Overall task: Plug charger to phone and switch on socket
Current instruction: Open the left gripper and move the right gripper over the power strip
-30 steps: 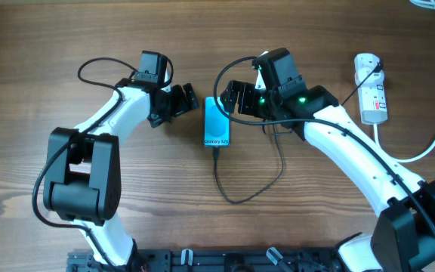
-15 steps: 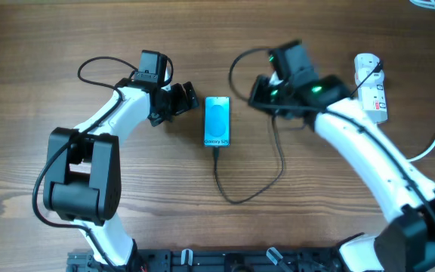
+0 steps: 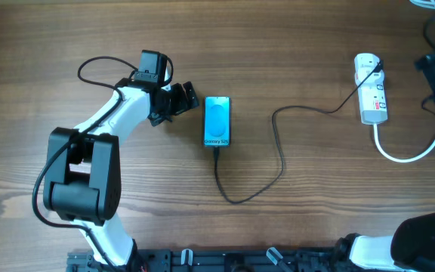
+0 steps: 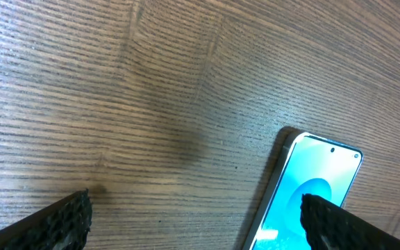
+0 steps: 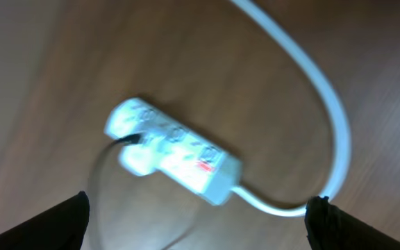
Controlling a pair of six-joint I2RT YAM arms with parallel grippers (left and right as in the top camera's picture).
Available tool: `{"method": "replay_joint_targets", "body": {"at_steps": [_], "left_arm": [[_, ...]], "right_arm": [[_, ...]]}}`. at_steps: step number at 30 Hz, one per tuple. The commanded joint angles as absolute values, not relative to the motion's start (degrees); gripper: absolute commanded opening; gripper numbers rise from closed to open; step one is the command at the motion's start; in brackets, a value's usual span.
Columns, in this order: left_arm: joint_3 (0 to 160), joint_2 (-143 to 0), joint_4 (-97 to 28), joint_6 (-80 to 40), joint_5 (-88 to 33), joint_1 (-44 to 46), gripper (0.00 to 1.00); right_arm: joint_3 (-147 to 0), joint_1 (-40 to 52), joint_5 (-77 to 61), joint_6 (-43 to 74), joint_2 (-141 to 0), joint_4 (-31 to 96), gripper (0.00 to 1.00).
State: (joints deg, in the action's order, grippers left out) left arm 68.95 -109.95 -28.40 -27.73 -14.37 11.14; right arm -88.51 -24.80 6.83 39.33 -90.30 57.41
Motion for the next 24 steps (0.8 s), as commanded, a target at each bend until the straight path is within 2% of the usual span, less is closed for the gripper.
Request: {"method": "replay_joint_targets", "body": {"at_steps": [1,8,10,11,18,24], "left_arm": [[68.9,-110.6,-28.3,-27.5,-13.8,11.0,1.00],[68.9,-110.6,-28.7,-27.5,-13.9,11.0,1.00],[69.5,-109.0,-29.0,-27.5,-14.7,10.0,1.00],[69.8,-107.7,-29.3,-27.5,-15.6,9.2,1.00],[70.2,-99.1,-30.0,-27.5,-16.0,1.3,1.00],[70.2,-99.2,-30.1,-27.5,-16.0,1.1,1.00]], "right_arm": [[-84.6,-26.4,12.4,39.0,-90.6,57.5,1.00],[-71.2,-26.3,10.7,38.3,-94.6,43.3,1.00],[-70.6,-26.3,1.0,29.6,-98.1,38.0,1.00],[-70.6,-26.3,-0.7,28.9,-99.4,36.7,1.00],[-70.6,-26.3,-1.2,27.0,-107.5,30.8,1.00],[-70.6,-26.3,0.0,27.0,-112.0,24.4,1.00]]}}
